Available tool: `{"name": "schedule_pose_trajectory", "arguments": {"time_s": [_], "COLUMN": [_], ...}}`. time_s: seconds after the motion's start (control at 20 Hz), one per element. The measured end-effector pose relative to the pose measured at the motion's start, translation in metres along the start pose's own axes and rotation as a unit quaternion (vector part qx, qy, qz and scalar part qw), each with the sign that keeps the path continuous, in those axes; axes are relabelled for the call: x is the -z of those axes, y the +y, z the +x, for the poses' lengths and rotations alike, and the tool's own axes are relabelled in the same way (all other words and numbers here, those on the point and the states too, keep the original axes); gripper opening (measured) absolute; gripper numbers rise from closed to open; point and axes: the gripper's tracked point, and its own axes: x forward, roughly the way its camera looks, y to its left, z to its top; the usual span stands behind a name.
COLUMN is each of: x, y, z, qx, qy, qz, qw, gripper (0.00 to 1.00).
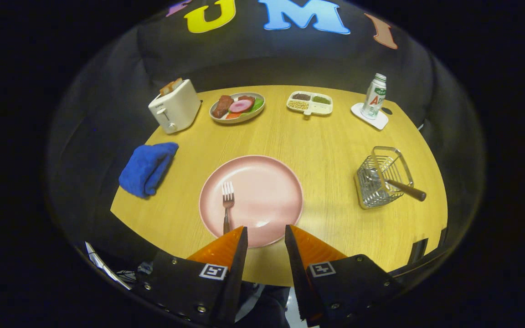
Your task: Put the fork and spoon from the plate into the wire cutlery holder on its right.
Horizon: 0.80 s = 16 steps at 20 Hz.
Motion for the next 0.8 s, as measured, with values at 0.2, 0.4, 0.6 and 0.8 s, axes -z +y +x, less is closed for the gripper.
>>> {"name": "schedule_pose_trajectory", "arguments": {"time_s": [0.2, 0.4, 0.6, 0.8], "x": [0.029, 0.052, 0.064, 0.069], "y": [0.031, 0.052, 0.059, 0.058], "z": [0.018, 0.032, 0.042, 0.048], "qx": [-0.028, -0.045, -0.046, -0.045], "qy": [0.045, 0.083, 0.104, 0.122], "qz": [-0.021, -0.037, -0.034, -0.022], "qw": [0.998, 0.995, 0.993, 0.991], "gripper": [0.51, 0.51, 0.51, 0.32]}}
